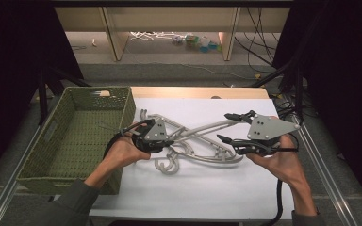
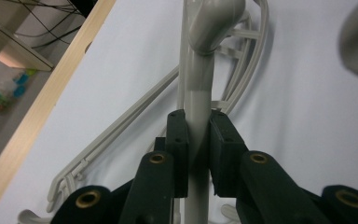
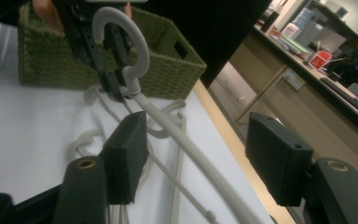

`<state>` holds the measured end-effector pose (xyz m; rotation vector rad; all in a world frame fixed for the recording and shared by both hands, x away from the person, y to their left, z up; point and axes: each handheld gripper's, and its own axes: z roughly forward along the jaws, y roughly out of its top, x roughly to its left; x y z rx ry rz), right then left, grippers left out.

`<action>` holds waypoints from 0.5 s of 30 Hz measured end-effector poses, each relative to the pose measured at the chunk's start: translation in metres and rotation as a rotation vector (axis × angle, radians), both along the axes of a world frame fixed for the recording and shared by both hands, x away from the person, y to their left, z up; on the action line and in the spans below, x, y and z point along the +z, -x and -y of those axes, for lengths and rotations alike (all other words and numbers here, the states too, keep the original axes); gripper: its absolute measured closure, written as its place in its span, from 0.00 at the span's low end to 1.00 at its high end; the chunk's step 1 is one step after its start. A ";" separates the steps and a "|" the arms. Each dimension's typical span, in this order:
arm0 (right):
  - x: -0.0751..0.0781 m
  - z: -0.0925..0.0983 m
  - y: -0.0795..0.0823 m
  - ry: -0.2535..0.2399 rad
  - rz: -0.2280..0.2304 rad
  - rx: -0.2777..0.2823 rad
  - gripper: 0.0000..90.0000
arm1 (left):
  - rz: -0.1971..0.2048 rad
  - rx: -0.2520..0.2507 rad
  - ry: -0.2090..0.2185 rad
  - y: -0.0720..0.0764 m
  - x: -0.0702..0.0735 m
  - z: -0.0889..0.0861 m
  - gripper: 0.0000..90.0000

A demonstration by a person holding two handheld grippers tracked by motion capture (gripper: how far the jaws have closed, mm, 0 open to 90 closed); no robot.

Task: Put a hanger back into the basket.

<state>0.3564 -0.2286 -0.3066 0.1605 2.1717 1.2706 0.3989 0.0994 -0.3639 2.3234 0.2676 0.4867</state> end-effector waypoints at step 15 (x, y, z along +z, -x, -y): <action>-0.034 -0.016 0.000 -0.077 -0.153 -0.025 0.33 | -0.285 0.100 0.407 -0.016 0.035 -0.050 0.88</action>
